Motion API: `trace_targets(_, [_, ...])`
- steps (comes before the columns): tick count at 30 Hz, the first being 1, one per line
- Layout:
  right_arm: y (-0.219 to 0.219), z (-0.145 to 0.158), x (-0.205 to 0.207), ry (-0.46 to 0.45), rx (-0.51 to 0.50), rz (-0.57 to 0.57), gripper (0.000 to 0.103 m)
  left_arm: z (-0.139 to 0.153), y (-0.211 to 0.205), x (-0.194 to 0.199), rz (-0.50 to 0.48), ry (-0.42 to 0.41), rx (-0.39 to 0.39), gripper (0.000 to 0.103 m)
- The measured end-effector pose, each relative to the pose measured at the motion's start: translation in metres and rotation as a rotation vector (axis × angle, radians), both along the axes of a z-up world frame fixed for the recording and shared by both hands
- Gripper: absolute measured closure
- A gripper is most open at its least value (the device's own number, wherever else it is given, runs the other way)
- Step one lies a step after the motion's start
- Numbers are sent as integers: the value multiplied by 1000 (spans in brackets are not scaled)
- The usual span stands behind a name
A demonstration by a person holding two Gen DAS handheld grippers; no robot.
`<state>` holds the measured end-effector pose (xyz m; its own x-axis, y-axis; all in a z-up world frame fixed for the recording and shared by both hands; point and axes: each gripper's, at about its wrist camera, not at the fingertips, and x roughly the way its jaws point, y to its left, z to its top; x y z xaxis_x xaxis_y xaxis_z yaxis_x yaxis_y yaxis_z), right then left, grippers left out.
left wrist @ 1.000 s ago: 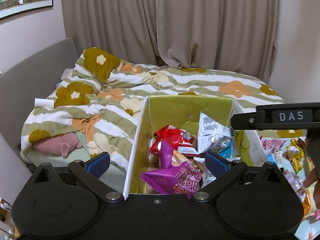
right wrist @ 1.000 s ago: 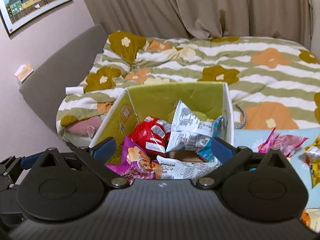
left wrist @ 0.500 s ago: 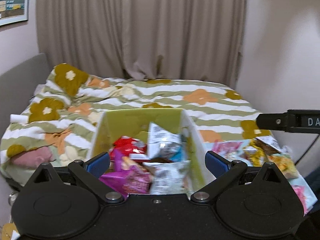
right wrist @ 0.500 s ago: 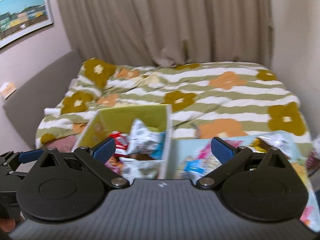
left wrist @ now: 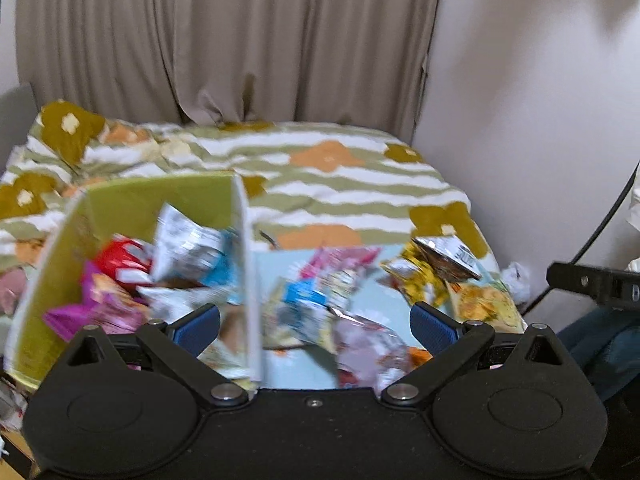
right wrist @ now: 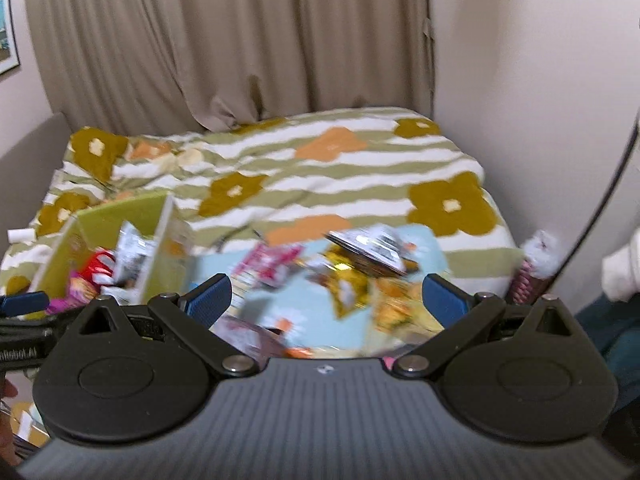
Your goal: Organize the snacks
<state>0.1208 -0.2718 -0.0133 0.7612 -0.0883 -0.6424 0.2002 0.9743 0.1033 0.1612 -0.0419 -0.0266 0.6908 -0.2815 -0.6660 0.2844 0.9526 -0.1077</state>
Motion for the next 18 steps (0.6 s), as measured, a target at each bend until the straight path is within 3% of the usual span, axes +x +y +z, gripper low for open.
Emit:
trace_targets(7, [-43,-46,-1,75,69,-22,0,-40,-48,19,20,94,3,0])
trace_targets(18, [-75,-124,0,181,185,-118,0,-110,-78,58,-20,230,26,1])
